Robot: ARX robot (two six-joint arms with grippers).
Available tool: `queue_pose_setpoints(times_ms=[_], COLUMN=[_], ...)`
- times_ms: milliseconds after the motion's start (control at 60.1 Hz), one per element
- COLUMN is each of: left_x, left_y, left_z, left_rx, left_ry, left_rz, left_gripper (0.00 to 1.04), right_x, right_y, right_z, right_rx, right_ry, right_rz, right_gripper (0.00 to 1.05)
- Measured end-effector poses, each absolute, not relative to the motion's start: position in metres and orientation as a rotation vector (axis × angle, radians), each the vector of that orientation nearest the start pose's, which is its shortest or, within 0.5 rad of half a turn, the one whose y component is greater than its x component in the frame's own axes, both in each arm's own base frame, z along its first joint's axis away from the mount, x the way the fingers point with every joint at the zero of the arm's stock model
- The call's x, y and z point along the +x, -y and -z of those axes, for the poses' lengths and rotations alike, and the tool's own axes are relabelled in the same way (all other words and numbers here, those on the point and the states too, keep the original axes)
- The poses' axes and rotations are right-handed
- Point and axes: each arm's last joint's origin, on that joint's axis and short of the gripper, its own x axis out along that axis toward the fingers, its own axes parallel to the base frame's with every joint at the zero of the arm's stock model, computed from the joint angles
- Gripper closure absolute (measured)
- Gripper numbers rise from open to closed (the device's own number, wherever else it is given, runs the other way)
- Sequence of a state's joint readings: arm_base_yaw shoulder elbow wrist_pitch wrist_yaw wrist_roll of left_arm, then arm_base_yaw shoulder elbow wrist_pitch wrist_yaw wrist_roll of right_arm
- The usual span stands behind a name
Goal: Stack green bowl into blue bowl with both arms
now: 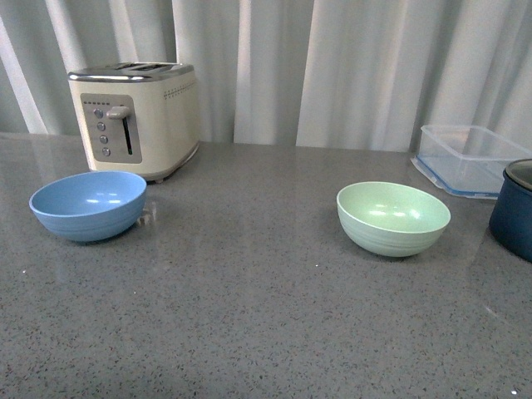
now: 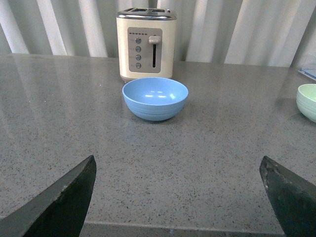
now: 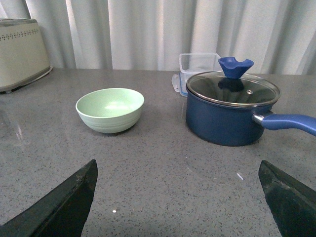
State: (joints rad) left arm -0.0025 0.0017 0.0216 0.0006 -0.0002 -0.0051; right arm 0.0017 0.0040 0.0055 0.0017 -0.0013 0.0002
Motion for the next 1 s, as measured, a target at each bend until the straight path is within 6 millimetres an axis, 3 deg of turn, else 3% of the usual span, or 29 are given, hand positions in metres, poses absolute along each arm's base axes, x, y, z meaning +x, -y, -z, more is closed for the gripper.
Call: queue_pose_setpoints(times_ms=[732, 798, 882, 998], left_x=[0.096, 0.099, 0.107, 0.124], left_y=[0.0, -0.001, -0.002, -0.002], left_z=[-0.171, -0.168, -0.175, -0.205], left_rx=[-0.005, 0.006, 0.003, -0.046], left_ry=[0.02, -0.059, -0.1, -0.093], left_rz=[0.002, -0.121, -0.158, -0.127], left_gripper=[0.07, 0.07, 0.07, 0.07], right_x=[0.098, 0.098, 0.098, 0.098], right_y=[0.0, 0.0, 0.0, 0.0], right_z=[-0.165, -0.165, -0.165, -0.165], right_rx=[0.0, 0.0, 0.0, 0.0], right_ry=[0.003, 0.003, 0.003, 0.003], right_rz=[-0.003, -0.003, -0.003, -0.003], right_gripper=[0.1, 0.1, 0.1, 0.1])
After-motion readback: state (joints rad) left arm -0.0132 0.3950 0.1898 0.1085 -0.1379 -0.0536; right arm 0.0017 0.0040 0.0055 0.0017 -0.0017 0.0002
